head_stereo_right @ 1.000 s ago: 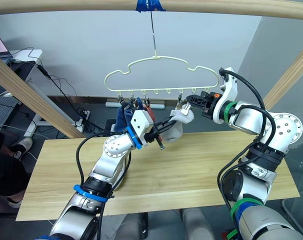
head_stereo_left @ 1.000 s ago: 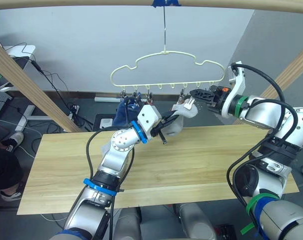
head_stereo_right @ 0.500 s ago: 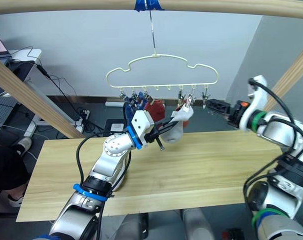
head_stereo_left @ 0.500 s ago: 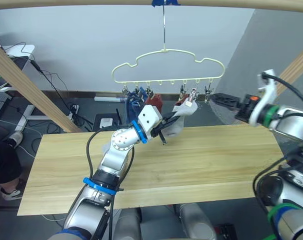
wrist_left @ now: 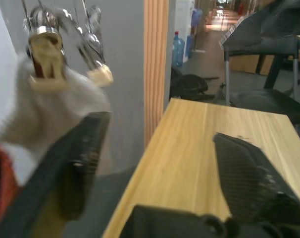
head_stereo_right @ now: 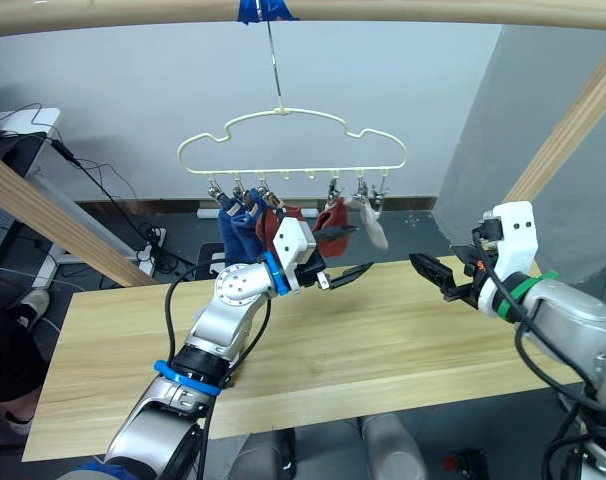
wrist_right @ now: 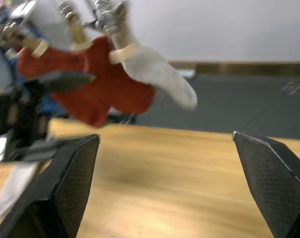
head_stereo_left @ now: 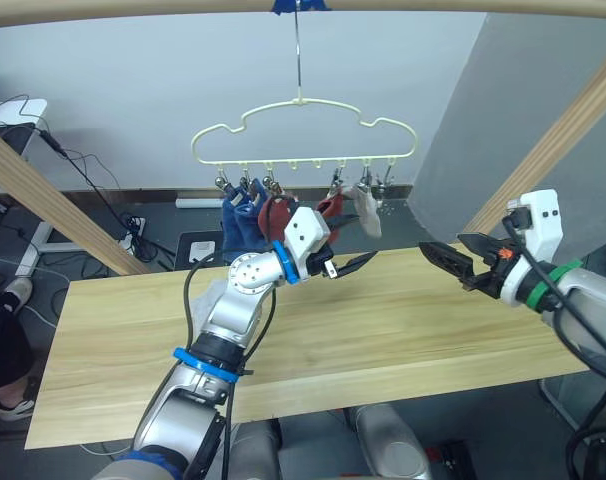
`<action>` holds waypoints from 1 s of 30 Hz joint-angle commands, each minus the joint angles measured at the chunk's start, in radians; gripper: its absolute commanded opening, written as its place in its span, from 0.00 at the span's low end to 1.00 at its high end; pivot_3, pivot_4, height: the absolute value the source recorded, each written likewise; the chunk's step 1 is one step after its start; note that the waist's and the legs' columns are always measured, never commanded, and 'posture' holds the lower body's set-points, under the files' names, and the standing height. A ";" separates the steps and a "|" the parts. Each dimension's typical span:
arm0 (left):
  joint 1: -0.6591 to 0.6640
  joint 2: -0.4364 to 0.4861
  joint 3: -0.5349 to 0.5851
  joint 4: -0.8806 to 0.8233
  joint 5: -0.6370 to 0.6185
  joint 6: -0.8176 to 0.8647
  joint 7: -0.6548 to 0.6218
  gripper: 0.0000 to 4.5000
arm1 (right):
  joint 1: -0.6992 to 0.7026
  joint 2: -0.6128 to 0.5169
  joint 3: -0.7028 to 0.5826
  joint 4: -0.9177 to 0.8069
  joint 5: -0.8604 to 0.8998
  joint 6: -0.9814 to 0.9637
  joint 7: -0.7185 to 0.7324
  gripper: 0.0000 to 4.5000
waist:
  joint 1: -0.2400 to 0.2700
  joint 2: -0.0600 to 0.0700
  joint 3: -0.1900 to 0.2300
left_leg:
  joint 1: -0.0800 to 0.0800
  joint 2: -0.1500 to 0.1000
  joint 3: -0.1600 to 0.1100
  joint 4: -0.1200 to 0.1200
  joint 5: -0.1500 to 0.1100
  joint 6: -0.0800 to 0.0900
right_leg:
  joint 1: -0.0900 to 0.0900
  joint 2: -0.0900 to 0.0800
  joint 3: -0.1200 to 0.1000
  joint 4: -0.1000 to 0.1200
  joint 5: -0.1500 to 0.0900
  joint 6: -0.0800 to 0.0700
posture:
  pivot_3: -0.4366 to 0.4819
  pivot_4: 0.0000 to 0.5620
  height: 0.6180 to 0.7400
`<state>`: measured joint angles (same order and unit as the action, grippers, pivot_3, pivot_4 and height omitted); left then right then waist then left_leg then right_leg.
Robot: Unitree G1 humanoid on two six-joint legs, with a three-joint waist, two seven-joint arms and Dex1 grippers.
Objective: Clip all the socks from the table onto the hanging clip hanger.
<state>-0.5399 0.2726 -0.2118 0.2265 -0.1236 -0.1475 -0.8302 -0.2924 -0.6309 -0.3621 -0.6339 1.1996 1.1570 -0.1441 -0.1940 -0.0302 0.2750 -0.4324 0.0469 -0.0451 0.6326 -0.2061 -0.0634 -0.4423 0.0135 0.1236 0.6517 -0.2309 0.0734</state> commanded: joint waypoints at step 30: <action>0.403 0.376 0.419 -0.839 -0.617 0.641 0.072 1.00 | -0.093 0.386 0.373 0.223 -0.963 -0.674 0.085 0.60 | 0.085 0.001 0.001 | 0.000 0.001 -0.001 -0.003 0.000 -0.001 | -0.001 -0.001 -0.003 -0.001 -0.001 -0.003 | 0.41 0.46 1.00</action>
<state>-0.1410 0.6413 0.1800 -0.5781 -0.7258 0.4994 -0.7672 -0.3730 -0.2503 0.0265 -0.3888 0.2535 0.5111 -0.0655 -0.1089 -0.0296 0.2756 -0.4326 0.0477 -0.0461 0.6298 -0.2060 -0.0640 -0.4434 0.0129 0.1210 0.6506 -0.2315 0.0708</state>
